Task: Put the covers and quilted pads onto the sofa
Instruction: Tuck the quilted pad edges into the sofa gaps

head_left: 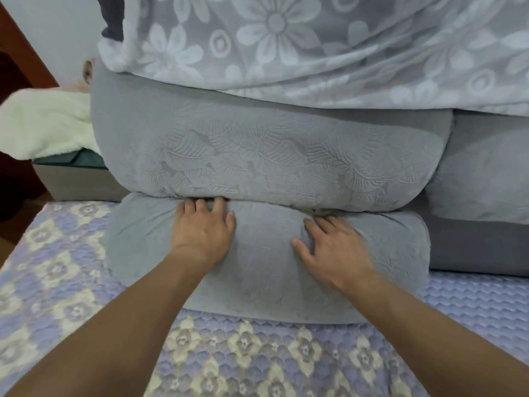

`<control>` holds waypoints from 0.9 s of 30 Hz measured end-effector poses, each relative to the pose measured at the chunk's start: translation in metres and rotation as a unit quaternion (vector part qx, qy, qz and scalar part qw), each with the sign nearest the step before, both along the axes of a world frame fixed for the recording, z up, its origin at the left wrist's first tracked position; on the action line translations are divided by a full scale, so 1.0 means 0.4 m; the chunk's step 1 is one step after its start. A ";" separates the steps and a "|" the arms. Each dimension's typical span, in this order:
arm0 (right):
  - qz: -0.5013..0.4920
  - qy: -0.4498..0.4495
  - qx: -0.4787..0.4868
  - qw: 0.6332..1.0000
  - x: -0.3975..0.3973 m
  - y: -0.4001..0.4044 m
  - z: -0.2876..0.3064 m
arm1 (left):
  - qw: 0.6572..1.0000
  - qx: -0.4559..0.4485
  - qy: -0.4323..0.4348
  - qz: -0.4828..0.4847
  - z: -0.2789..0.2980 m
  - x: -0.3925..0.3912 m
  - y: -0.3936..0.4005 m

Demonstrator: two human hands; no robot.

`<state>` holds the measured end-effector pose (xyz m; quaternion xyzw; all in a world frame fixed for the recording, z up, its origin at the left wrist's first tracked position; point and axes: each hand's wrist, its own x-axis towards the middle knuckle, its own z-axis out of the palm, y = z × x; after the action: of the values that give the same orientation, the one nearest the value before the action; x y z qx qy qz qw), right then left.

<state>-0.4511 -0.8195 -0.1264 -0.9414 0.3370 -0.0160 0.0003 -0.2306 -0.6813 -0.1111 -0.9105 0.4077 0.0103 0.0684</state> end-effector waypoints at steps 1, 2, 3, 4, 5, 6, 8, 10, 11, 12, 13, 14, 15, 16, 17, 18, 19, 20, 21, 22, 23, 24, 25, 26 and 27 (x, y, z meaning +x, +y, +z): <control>0.001 0.011 0.000 1.000 0.007 -0.003 -0.002 | 1.000 -0.010 0.021 -0.013 0.003 0.015 0.010; 0.001 0.018 -0.008 1.000 0.011 -0.004 -0.007 | 0.999 -0.013 0.037 -0.033 0.004 0.033 0.024; -0.002 0.017 -0.018 1.000 0.015 -0.004 -0.016 | 0.997 -0.011 0.048 -0.053 0.004 0.049 0.035; -0.004 0.010 -0.027 1.000 0.018 -0.005 -0.028 | 0.997 -0.004 0.053 -0.064 0.000 0.062 0.042; -0.005 0.002 -0.032 0.999 0.021 -0.006 -0.038 | 0.997 0.003 0.056 -0.062 -0.010 0.067 0.043; -0.008 -0.008 -0.036 0.999 0.027 -0.009 -0.046 | 0.997 0.010 0.052 -0.052 -0.024 0.067 0.035; -0.022 -0.014 -0.037 0.999 0.044 -0.019 -0.059 | 0.999 0.018 0.033 -0.027 -0.054 0.058 -0.001; -0.040 0.000 -0.028 0.999 0.062 -0.041 -0.075 | 0.999 0.032 0.029 -0.011 -0.070 0.054 -0.048; -0.047 0.006 -0.024 0.999 0.075 -0.053 -0.082 | 0.999 0.034 0.030 -0.006 -0.077 0.059 -0.064; -0.051 0.009 -0.022 0.998 0.086 -0.066 -0.089 | 0.999 0.030 0.030 -0.001 -0.085 0.064 -0.076; -0.054 0.006 -0.022 0.998 0.097 -0.077 -0.094 | 0.999 0.025 0.025 0.003 -0.093 0.069 -0.086; -0.057 0.004 -0.021 0.998 0.106 -0.084 -0.101 | 0.999 0.026 0.020 0.007 -0.101 0.071 -0.092; -0.059 0.005 -0.021 0.998 0.116 -0.090 -0.109 | 0.999 0.031 0.016 0.014 -0.109 0.073 -0.094; -0.060 0.002 -0.024 0.998 0.123 -0.096 -0.120 | 0.999 0.034 0.015 0.019 -0.115 0.073 -0.098; -0.062 -0.002 -0.030 0.998 0.124 -0.100 -0.132 | 0.999 0.036 0.016 0.023 -0.118 0.067 -0.105; -0.061 -0.002 -0.034 0.998 0.125 -0.102 -0.140 | 0.999 0.036 0.015 0.029 -0.121 0.059 -0.110; -0.059 0.000 -0.041 0.997 0.125 -0.098 -0.143 | 0.999 0.036 0.013 0.037 -0.122 0.051 -0.111; -0.056 -0.001 -0.045 0.997 0.125 -0.088 -0.144 | 0.998 0.035 0.010 0.043 -0.120 0.042 -0.108; -0.057 -0.004 -0.044 0.997 0.119 -0.072 -0.142 | 0.999 0.032 0.006 0.040 -0.118 0.030 -0.102; -0.058 -0.013 -0.042 0.997 0.106 -0.057 -0.140 | 1.000 0.017 -0.004 0.023 -0.123 0.017 -0.090; -0.055 -0.032 -0.043 0.997 0.091 -0.039 -0.137 | 1.000 -0.006 -0.018 -0.008 -0.132 0.006 -0.068; -0.046 -0.057 -0.048 0.996 0.073 -0.020 -0.137 | 0.998 -0.038 -0.034 -0.049 -0.140 0.000 -0.042; -0.035 -0.077 -0.053 0.995 0.056 -0.002 -0.135 | 0.992 -0.068 -0.046 -0.097 -0.143 0.001 -0.018; -0.029 -0.089 -0.061 0.994 0.039 0.012 -0.136 | 0.984 -0.091 -0.053 -0.146 -0.140 0.006 -0.002; -0.028 -0.094 -0.065 0.993 0.029 0.020 -0.133 | 0.975 -0.111 -0.058 -0.186 -0.131 0.014 0.002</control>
<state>-0.4393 -0.8117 -0.1795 -0.9239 0.3598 -0.1267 -0.0299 -0.2248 -0.6804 -0.1633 -0.8197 0.5637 -0.1007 -0.0094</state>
